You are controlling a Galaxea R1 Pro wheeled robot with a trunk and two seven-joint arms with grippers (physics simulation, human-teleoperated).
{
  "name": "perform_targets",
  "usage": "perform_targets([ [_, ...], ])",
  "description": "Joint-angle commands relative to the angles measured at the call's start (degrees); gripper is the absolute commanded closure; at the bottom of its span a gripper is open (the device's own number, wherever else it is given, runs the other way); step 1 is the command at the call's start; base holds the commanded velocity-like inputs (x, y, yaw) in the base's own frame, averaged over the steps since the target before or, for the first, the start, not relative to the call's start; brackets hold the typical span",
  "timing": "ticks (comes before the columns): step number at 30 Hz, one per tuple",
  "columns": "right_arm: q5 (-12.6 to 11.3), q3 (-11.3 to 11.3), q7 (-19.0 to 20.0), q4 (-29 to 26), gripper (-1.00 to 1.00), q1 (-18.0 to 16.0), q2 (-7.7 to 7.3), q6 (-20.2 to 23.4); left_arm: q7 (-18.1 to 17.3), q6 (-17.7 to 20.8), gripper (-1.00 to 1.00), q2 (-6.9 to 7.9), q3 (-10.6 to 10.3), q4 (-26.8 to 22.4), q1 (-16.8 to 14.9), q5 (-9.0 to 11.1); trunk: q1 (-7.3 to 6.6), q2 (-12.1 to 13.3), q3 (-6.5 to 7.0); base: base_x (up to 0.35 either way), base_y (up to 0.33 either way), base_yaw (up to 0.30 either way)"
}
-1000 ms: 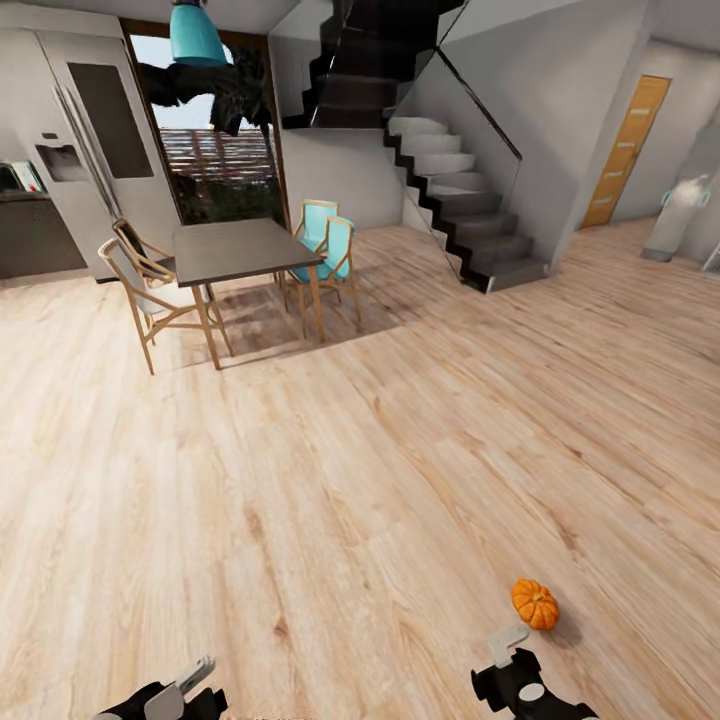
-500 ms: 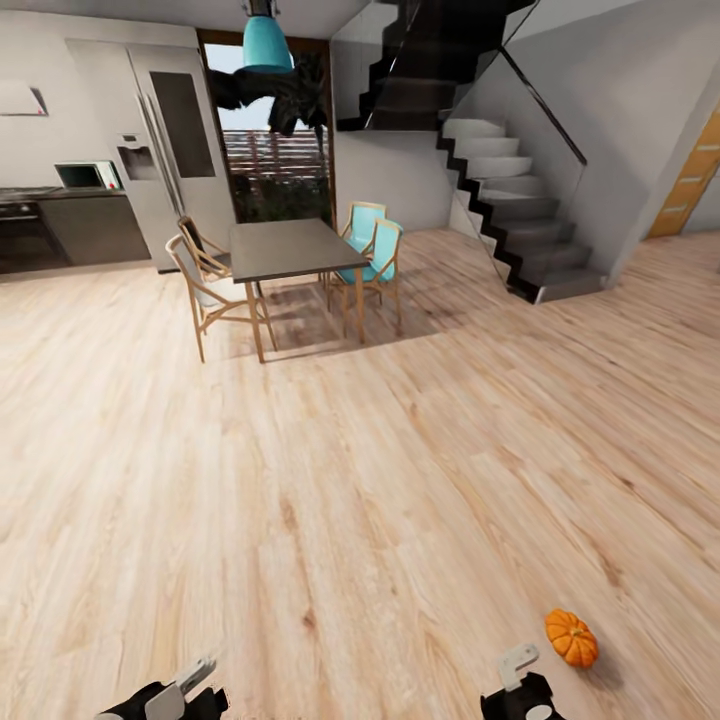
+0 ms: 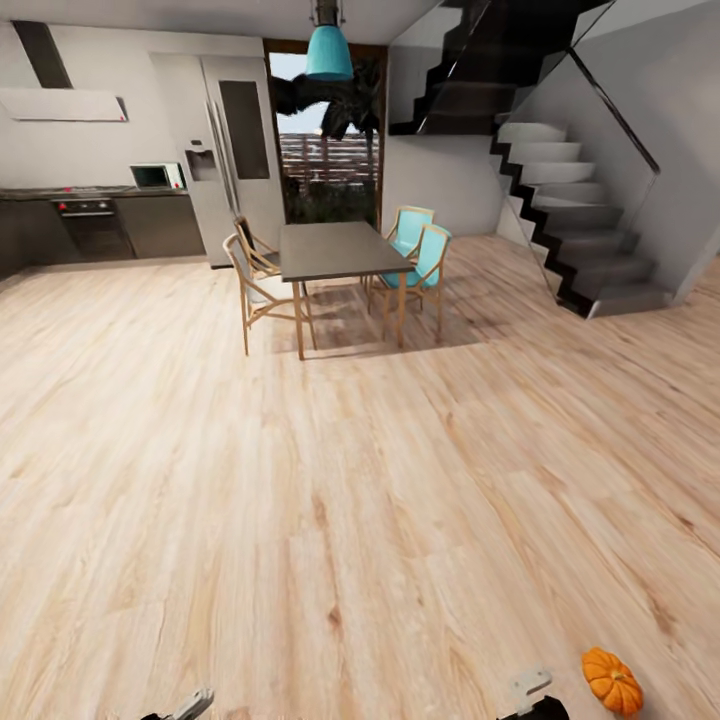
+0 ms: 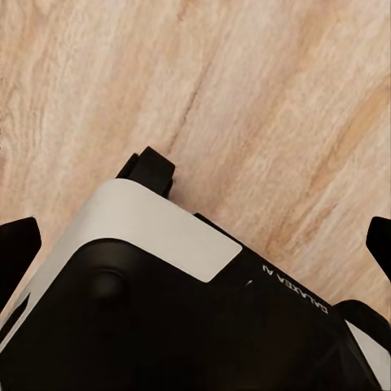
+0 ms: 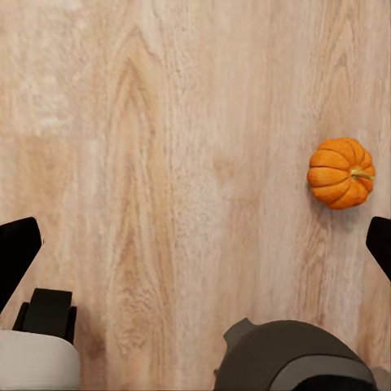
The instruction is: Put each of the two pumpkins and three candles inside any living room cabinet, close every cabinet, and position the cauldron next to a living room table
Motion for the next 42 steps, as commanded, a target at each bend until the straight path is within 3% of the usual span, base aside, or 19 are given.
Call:
perform_targets([
  [1, 0.2, 0.0, 0.0, 0.0, -1.00, 0.4, 0.04, -0.2, 0.0, 0.0, -1.00, -0.06, 0.0, 0.0, 0.1, 0.0, 0.00, 0.0, 0.01, 0.000, 0.000, 0.284],
  [6, 0.7, 0.0, -0.1, -0.1, -1.00, 1.0, 0.09, -0.5, 0.0, 0.0, -1.00, -0.05, 0.0, 0.0, 1.3, -0.1, 0.00, 0.0, 0.01, 0.000, 0.000, 0.286],
  [42, 0.5, 0.1, 0.0, -0.1, -1.00, 1.1, 0.18, -0.6, 0.0, -1.4, -1.00, -0.15, 0.0, -0.1, 1.4, 0.0, 0.00, 0.0, 0.21, 0.000, 0.000, 0.287],
])
